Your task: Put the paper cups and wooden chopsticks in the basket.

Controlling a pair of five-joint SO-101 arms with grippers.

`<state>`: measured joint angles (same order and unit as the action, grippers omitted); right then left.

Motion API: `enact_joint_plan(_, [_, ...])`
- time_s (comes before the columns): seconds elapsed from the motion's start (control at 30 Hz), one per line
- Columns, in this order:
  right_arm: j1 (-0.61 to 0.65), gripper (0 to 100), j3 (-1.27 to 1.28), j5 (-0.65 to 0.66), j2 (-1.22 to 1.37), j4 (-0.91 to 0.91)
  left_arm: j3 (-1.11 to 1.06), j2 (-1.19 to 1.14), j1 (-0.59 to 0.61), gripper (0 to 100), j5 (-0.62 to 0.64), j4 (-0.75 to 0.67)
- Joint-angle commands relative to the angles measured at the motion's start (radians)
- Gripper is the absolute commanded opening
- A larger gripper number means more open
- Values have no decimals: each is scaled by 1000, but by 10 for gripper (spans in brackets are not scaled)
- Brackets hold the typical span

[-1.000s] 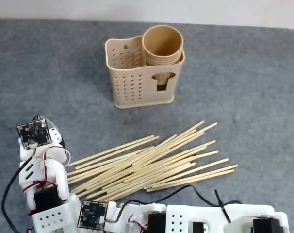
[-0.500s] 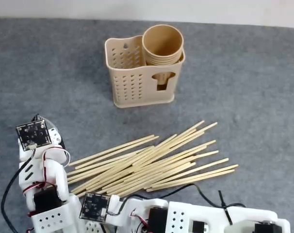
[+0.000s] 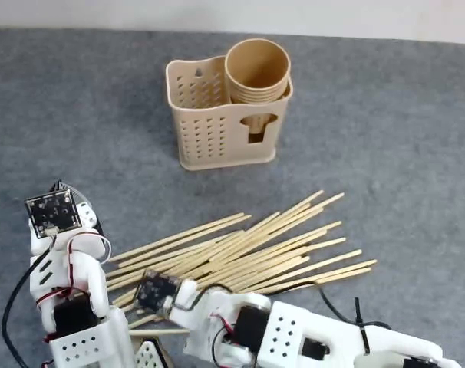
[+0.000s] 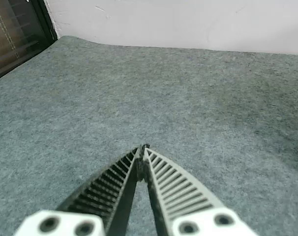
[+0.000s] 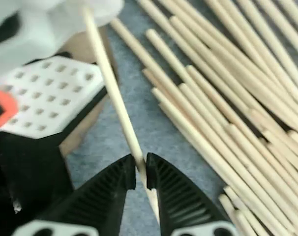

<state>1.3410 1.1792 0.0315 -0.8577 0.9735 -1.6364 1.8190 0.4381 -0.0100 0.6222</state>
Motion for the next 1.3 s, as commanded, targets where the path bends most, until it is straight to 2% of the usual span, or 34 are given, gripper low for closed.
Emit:
enact_joint_plan(0.0, [-82,6,-85,11,-10,1,5,12,8,5,12,-23])
enact_joint_plan(0.33, [-277,6,-131,11,-21,8,8,12,31,5,14,-23])
enact_joint_plan(0.57, [-369,5,-124,14,-234,8,12,12,62,29,94,-23])
enact_joint_plan(0.93, [-380,5,-87,52,-427,-1,5,12,58,53,95,-23])
enact_joint_plan(1.07, [-384,5,-163,52,-446,-58,5,12,58,53,95,-23])
enact_joint_plan(1.27, [-486,5,-277,54,-417,-163,4,12,58,53,95,-23])
